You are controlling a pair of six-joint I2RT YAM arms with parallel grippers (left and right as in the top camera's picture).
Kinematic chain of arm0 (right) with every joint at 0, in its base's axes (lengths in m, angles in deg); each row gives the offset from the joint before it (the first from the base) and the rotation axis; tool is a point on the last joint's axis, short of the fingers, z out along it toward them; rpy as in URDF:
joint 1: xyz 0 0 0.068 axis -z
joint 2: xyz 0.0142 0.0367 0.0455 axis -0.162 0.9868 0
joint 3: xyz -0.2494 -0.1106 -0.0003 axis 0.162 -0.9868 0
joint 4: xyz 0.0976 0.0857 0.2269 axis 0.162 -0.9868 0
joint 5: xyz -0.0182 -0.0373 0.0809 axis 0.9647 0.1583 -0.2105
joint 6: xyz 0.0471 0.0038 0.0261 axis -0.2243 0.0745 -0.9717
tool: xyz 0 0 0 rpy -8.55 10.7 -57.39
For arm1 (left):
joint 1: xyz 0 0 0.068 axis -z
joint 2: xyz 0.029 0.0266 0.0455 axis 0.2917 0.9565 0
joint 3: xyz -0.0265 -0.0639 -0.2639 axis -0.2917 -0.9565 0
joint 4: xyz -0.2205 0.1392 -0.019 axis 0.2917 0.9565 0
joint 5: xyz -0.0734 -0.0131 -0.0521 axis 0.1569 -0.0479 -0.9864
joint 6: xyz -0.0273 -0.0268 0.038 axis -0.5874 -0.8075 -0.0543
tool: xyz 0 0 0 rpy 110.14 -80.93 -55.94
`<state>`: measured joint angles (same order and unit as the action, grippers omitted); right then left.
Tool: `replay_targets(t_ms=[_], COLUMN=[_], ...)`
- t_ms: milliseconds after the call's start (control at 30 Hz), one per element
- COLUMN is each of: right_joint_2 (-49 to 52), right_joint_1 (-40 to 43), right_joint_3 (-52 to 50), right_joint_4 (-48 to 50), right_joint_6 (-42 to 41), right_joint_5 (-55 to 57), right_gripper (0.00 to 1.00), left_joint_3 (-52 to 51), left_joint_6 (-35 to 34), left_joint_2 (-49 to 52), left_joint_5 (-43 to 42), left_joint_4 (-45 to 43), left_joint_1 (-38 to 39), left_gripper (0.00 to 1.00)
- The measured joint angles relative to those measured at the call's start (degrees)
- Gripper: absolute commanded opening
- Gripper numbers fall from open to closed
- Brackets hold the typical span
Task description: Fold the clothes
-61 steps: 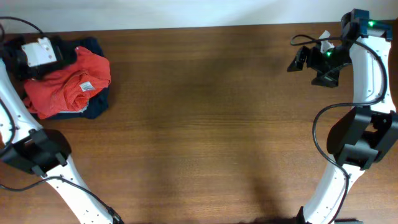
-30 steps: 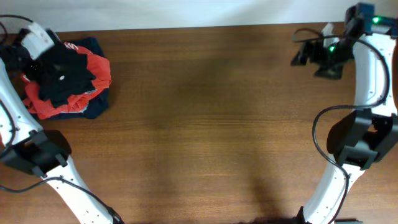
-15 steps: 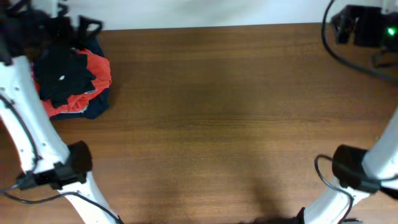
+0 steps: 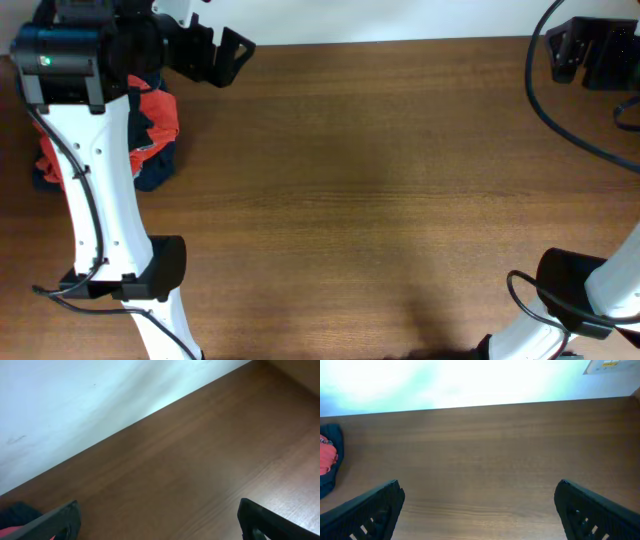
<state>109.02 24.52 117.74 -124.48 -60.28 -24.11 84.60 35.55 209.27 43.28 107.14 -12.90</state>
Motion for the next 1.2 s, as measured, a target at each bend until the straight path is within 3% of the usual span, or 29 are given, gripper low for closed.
replay_targets(t_ms=[567, 800, 1000, 1133, 1167, 1200], right_joint_2=[-0.4, -11.3, -31.8, -47.6, -48.8, -53.7], right_joint_1=[-0.2, -3.1, -6.3, -7.1, -7.2, -7.2], right_joint_3=[-0.1, -4.8, -21.6, -44.8, -46.8, -57.4], right_joint_4=[0.0, 0.0, 5.3, 26.4, 27.3, 38.8], right_joint_6=[0.0, 0.2, 2.1, 2.8, 2.8, 2.8], right_joint_5=[0.0, 0.4, 2.4, 3.2, 3.3, 3.5], right_gripper=[0.99, 0.99, 0.99, 0.99, 0.99, 0.99], left_joint_3=[0.0, 0.0, 0.0, 0.0, 0.0, 0.0], left_joint_6=[-0.2, -0.2, -0.2, -0.2, -0.3, -0.3], left_joint_2=[0.0, 0.0, 0.0, 0.0, 0.0, 0.0], left_joint_5=[1.3, 1.4, 1.4, 1.4, 1.4, 1.4], left_joint_4=[0.0, 0.0, 0.0, 0.0, 0.1, 0.1], left_joint_1=[0.4, 0.4, 0.4, 0.4, 0.4, 0.4], left_gripper=[1.00, 1.00, 1.00, 1.00, 1.00, 1.00])
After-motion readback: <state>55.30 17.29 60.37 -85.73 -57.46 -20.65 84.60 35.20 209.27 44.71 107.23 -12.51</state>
